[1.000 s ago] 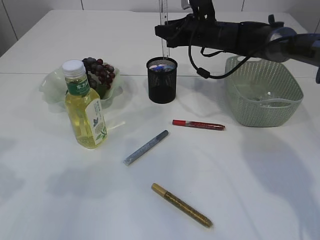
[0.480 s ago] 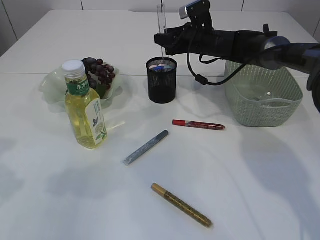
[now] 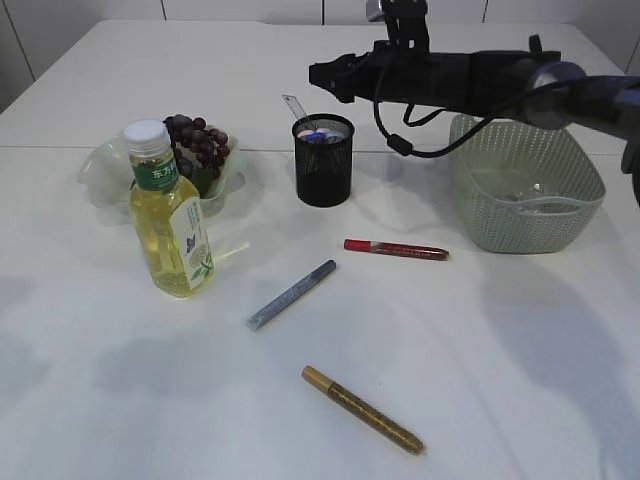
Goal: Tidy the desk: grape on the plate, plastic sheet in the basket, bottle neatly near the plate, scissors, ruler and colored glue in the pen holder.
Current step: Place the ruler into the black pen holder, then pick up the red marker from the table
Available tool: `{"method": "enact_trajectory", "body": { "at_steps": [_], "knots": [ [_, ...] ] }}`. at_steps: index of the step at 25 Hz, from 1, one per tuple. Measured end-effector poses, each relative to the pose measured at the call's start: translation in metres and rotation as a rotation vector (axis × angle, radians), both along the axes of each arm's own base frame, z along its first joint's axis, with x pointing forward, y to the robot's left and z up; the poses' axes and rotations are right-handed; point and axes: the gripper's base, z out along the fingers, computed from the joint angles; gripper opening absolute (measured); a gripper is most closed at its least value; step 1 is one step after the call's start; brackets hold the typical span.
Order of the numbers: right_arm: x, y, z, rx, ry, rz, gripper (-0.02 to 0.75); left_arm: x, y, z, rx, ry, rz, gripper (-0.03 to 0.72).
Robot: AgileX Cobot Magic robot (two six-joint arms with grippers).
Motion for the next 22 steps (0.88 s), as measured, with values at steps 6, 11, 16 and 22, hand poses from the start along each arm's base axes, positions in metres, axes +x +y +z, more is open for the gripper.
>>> {"method": "enact_trajectory", "body": {
  "at_steps": [6,11,16,22],
  "knots": [
    [-0.022,-0.007,0.049,-0.159,0.210,0.000,0.447,-0.001,0.000,0.000,0.001,0.010,0.000,0.405],
    [-0.060,-0.016,0.092,-0.341,0.466,-0.008,0.395,-0.001,0.000,0.000,0.002,0.011,0.000,0.405],
    [-0.084,-0.021,0.123,-0.357,0.586,-0.074,0.389,-0.001,0.000,0.000,0.002,0.012,0.000,0.405],
    [-0.112,-0.035,0.129,-0.464,0.651,-0.128,0.386,-0.001,0.000,0.000,0.002,0.013,0.000,0.405]
  ]
}}
